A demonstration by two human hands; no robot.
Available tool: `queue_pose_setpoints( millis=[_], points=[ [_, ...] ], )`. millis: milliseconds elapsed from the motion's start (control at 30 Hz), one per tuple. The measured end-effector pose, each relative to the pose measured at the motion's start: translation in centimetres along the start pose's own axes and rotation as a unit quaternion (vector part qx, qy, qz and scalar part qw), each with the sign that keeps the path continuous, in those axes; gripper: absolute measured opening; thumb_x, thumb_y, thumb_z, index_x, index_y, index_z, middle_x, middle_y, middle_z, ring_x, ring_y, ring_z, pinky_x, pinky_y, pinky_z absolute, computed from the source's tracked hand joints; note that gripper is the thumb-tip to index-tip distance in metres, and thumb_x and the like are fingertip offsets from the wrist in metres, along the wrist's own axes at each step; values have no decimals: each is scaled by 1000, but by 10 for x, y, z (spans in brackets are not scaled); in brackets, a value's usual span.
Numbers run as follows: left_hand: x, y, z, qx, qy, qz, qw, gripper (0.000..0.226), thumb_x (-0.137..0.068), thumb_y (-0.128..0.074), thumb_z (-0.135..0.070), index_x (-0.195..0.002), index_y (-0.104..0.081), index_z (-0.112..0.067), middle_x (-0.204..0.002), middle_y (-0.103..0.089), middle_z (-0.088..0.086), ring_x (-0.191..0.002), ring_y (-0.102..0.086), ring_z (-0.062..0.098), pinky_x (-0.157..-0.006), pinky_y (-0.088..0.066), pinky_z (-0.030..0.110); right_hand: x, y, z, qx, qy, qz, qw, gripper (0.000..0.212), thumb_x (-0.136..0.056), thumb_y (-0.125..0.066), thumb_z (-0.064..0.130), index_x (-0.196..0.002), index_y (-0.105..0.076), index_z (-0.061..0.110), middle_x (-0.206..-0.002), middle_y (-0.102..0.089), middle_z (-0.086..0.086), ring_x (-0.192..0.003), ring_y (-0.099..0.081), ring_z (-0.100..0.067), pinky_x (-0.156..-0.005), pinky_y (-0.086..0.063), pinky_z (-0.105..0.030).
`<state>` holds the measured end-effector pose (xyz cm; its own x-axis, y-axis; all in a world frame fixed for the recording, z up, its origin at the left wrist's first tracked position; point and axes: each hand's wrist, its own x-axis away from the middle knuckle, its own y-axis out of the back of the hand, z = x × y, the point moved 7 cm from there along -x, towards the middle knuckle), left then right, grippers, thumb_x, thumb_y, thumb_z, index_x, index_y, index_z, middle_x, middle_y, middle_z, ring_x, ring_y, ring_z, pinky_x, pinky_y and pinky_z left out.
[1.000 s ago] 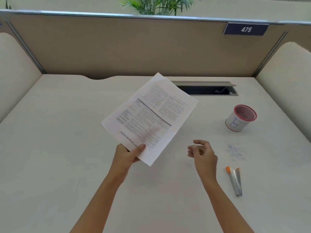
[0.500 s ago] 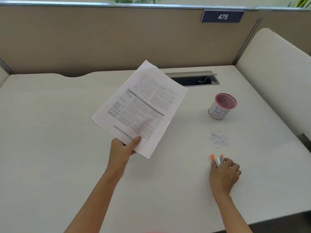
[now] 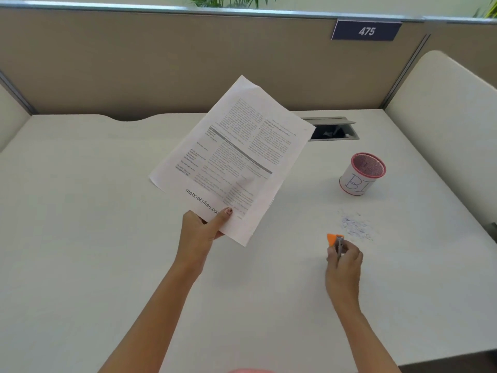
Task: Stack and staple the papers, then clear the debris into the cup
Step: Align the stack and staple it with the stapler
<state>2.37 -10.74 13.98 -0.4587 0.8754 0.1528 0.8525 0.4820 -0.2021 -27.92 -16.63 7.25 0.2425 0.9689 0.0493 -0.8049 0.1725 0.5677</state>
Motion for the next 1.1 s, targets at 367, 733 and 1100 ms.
queue_pose_setpoints(
  millis=[367,733,1100],
  points=[
    [8,5,-13,1,-13,0,1000,31,-87,-65,-4,-117,-64,-14,-112,-74,3,-100,-71,20,-81,-60,36,44,-31,89,-332,-119,206,913,20,-87,-67,26,-74,-53,21,-69,-42,3,-47,-35,-9,-46,-27,-25],
    [21,3,-19,-76,-49,0,996,20,-86,-68,-6,-94,-69,-24,-90,-77,-9,-87,-73,13,-70,-60,28,29,-42,148,-465,-132,204,851,5,-94,-55,14,-94,-59,11,-81,-57,-3,-76,-57,-16,-81,-53,-32],
    [32,-12,-28,-88,-54,54,993,29,-85,-67,-1,-101,-66,-25,-96,-76,-15,-88,-73,12,-65,-58,24,28,-40,159,-430,-132,190,873,22,-95,-55,17,-112,-57,3,-101,-68,-9,-90,-62,-24,-74,-46,-39]
  ],
)
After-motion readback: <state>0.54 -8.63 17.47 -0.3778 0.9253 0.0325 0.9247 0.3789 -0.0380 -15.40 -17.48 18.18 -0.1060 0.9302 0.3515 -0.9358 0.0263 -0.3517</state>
